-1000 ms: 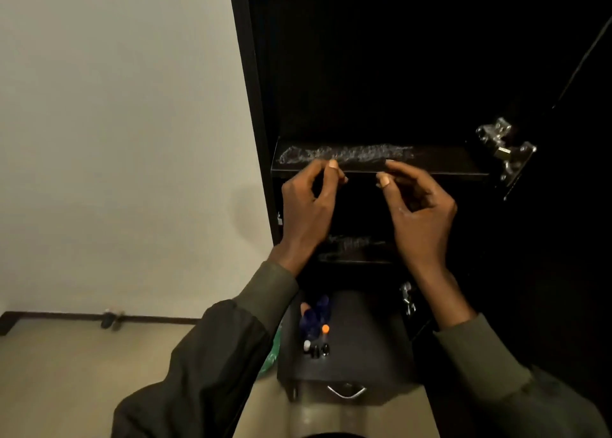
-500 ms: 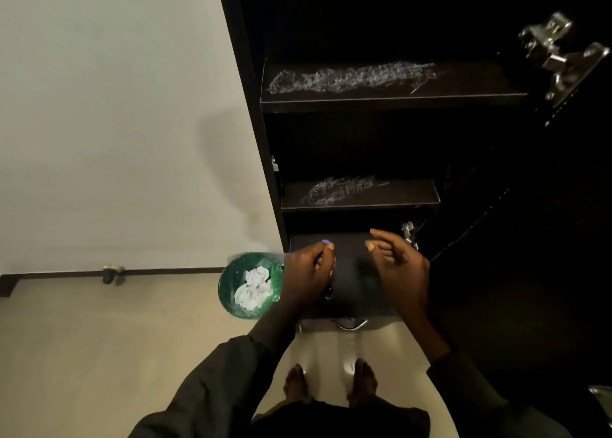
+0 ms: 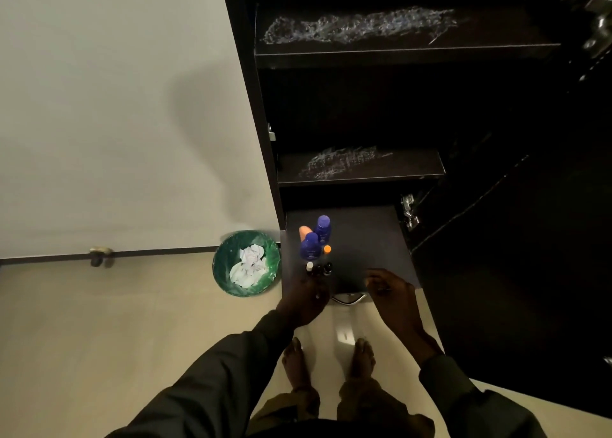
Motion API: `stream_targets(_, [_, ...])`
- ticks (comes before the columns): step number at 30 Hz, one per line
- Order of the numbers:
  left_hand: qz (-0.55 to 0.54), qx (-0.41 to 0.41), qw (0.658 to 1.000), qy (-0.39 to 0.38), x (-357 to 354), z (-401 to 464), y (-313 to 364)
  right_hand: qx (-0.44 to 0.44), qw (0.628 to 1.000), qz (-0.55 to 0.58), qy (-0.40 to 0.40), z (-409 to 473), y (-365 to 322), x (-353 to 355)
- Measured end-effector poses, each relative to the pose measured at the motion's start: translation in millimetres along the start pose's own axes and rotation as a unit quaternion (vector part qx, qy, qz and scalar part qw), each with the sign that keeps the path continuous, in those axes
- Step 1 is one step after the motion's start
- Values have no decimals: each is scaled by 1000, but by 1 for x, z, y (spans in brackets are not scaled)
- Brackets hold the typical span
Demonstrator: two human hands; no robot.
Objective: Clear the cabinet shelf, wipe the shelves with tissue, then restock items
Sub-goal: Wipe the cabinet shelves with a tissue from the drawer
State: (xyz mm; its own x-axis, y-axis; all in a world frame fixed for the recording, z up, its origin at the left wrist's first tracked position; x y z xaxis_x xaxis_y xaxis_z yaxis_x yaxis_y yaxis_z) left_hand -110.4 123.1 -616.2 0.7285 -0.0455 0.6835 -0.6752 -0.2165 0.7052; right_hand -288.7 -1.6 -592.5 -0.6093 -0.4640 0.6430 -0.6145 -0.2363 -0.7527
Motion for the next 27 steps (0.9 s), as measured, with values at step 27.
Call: stream_targets(27, [131,98,969,-186,-140,34,-25,-5,923,-264,-281,13,141,-75])
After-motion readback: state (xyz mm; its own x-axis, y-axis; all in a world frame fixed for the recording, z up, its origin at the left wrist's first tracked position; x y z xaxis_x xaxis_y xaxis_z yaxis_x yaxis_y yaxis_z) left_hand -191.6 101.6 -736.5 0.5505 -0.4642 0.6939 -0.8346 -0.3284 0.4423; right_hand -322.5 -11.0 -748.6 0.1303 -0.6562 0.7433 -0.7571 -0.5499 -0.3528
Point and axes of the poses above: each hand's wrist, its own z-axis towards the middle knuckle, its own x-axis out of the back of the hand, y = z × x, the point moved 1 cm from there along z, towards the middle knuckle, and after that the axes turned 11 degrees about -x, right-handed, at the moved point
